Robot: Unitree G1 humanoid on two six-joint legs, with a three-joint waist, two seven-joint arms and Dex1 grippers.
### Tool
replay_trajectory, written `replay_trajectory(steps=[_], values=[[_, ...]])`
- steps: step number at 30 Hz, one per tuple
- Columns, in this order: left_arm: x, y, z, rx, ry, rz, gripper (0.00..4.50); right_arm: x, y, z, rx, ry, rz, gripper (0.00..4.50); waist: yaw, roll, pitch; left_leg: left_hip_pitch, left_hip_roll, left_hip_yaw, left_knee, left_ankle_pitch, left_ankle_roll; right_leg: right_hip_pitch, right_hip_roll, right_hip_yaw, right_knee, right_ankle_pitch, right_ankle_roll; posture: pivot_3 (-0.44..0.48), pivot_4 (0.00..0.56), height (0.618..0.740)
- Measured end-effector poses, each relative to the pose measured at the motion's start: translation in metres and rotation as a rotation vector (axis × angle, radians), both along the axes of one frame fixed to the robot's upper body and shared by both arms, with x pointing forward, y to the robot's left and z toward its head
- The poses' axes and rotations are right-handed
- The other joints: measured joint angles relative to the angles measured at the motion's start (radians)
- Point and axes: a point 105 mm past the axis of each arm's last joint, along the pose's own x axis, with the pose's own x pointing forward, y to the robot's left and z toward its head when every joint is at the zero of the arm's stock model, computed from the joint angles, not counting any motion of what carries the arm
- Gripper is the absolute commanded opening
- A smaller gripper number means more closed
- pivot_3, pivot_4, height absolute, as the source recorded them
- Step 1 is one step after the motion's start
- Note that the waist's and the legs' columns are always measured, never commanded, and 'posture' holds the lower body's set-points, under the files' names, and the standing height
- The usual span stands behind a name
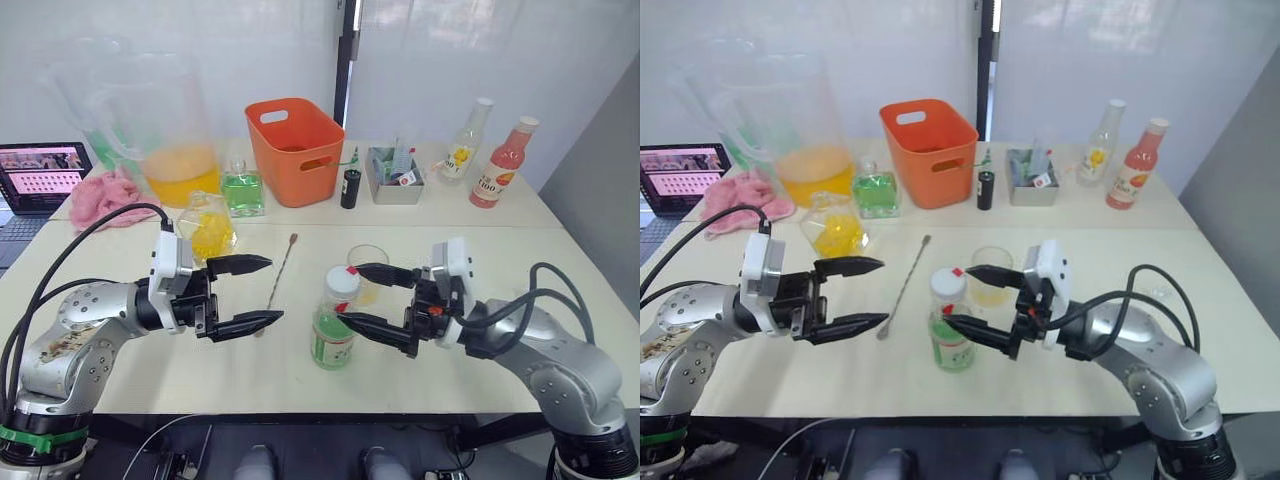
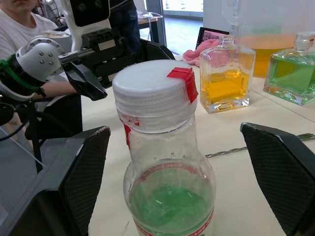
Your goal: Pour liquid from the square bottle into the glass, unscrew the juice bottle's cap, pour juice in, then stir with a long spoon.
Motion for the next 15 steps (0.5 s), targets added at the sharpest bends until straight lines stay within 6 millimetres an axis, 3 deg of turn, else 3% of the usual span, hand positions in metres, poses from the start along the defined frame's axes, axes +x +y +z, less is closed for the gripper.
replay_trajectory(steps=[6,15], values=[[-0.004,-0.001,0.001,0.015,0.001,-0.020,4.50,-0.002,-0.010,-0.003,-0.065,0.009,0.070,4.48,0.000,0.000,0.000,0.000,0.000,0.000,0.000,0.000,0.000,0.000,0.000,0.000,0.000,0.000,0.000,0.000,0.150,0.738],[-0.025,0.012,-0.011,0.063,0.056,0.038,4.50,0.024,-0.024,0.002,-0.185,-0.042,0.282,4.48,-0.008,-0.001,0.000,0.000,0.001,0.000,0.000,0.000,0.000,0.000,0.001,0.000,0.000,0.000,0.000,0.000,0.150,0.738]])
